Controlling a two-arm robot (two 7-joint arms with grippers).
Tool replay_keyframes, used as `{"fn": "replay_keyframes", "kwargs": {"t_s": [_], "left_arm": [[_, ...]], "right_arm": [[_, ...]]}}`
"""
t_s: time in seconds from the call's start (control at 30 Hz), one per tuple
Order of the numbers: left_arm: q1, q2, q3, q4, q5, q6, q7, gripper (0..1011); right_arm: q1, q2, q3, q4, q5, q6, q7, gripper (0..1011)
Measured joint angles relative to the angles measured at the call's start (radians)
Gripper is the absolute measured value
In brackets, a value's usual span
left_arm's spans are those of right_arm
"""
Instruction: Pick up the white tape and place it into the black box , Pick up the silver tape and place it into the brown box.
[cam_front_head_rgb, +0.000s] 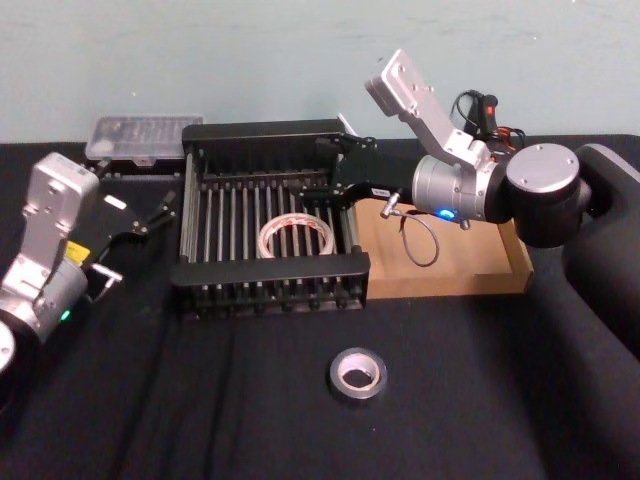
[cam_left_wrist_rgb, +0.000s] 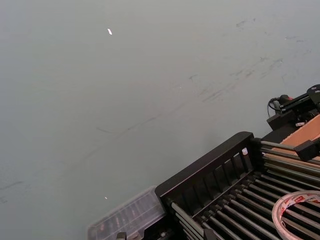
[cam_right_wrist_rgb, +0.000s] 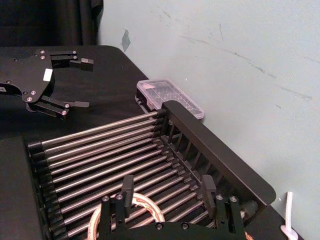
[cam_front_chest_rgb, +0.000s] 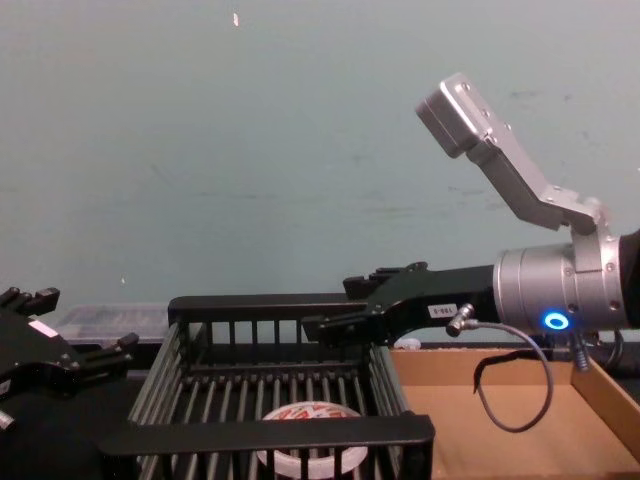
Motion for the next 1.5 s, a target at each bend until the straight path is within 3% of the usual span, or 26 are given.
{"fn": "replay_keyframes", "kwargs": {"t_s": [0.03, 0.23, 0.87, 1.2, 1.5], "left_arm": [[0.000, 0.000, 0.000, 0.000, 0.000, 0.000, 0.000, 1001], [0.000, 0.000, 0.000, 0.000, 0.000, 0.000, 0.000, 1001], [0.000, 0.000, 0.000, 0.000, 0.000, 0.000, 0.000, 1001], [0.000, 0.000, 0.000, 0.000, 0.000, 0.000, 0.000, 1001], [0.000, 0.000, 0.000, 0.000, 0.000, 0.000, 0.000, 1001]], "right_arm": [[0.000, 0.000, 0.000, 0.000, 0.000, 0.000, 0.000, 885], [0.000, 0.000, 0.000, 0.000, 0.000, 0.000, 0.000, 1002], [-0.006, 0.004, 0.003, -0.010, -0.001, 0.000, -0.003, 1002], [-0.062, 0.059, 0.024, -0.128, 0.006, 0.035, -0.029, 1002], [-0.162, 0.155, 0.055, -0.308, 0.038, 0.095, -0.045, 1002]]}}
